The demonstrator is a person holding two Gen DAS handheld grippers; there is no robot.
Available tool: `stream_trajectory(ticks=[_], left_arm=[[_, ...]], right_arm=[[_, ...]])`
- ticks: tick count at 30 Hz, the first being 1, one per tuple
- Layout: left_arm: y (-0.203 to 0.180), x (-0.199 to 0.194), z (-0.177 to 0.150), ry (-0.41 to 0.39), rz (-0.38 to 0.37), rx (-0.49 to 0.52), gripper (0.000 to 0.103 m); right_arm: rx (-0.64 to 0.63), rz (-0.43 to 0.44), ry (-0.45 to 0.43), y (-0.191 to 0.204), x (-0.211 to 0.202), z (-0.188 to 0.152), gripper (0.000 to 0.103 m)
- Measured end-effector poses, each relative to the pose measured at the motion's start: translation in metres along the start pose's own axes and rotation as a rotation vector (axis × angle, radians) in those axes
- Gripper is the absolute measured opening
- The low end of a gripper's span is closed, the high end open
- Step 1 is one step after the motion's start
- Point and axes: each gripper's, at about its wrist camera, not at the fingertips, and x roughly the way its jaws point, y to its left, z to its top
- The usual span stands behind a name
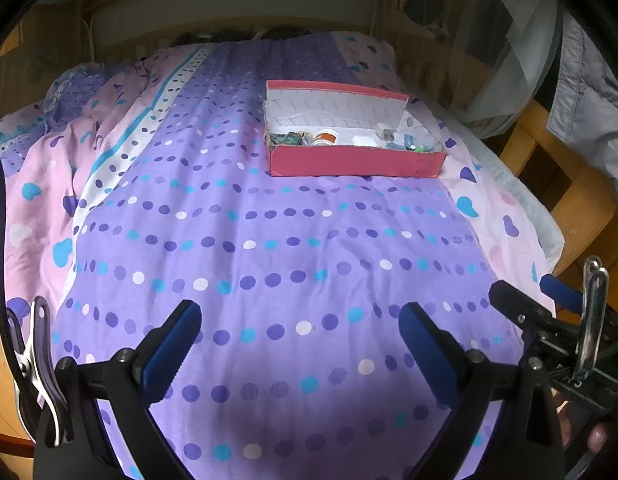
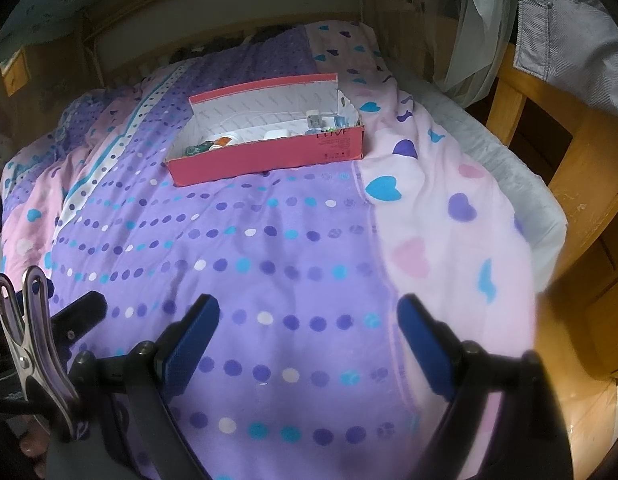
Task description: Organize rigid objects
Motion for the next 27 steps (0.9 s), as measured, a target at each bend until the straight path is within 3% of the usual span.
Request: stream_trajectory(ticks=[27], left_arm=[[-0.0056,0.0018,-0.0002,-0.014,0.038,0.023,0.101]], right_arm=[[0.001,-0.006,0.011,0.0024,0.0052,-0.0019,0.092]])
